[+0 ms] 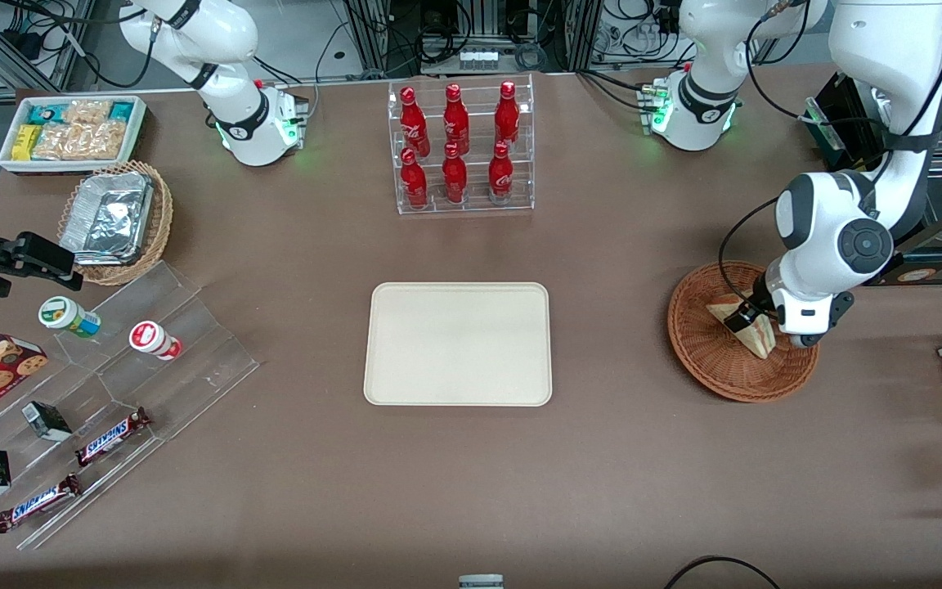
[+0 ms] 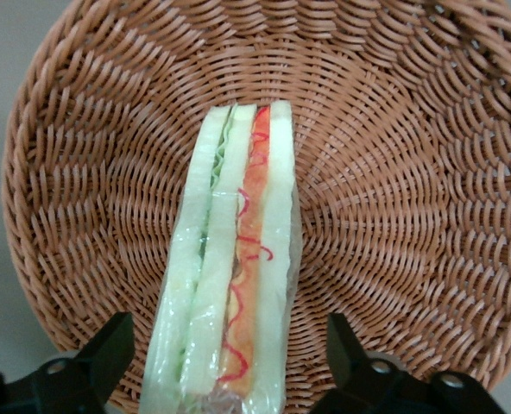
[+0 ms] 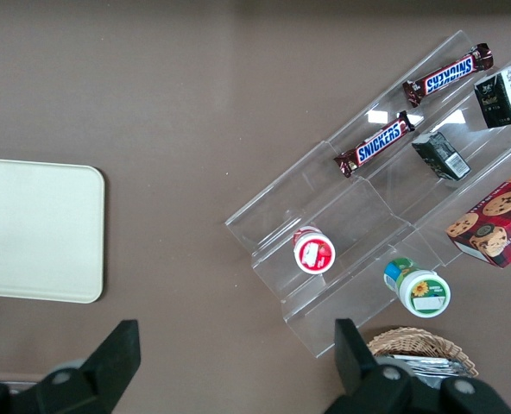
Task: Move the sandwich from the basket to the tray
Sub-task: 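Lift the sandwich and carry it with the left gripper over the tray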
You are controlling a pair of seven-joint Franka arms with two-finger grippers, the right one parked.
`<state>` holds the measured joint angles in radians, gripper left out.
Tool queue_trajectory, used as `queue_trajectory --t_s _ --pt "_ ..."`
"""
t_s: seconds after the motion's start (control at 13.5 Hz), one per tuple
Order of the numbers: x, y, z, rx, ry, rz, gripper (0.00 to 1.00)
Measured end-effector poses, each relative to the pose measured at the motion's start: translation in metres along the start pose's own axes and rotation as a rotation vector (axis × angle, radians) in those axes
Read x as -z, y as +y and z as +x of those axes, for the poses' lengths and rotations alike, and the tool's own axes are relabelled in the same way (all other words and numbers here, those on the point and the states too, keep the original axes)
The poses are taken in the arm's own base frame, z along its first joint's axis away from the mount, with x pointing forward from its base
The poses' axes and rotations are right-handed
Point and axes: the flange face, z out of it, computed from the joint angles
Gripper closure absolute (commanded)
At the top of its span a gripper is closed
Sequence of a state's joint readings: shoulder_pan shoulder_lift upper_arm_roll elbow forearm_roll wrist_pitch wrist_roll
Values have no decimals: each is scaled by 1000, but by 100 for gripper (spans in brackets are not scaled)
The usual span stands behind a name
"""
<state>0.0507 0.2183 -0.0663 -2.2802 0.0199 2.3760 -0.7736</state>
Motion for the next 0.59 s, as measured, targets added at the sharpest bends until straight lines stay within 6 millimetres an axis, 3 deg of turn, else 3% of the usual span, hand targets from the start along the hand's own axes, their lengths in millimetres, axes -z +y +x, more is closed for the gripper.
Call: queue_trajectory --t_s 0.15,0.45,0.59 --pt "0 -1 1 5 -1 -1 85" --pt "10 -2 4 6 -26 23 86" --pt "42 5 3 -16 -52 53 86"
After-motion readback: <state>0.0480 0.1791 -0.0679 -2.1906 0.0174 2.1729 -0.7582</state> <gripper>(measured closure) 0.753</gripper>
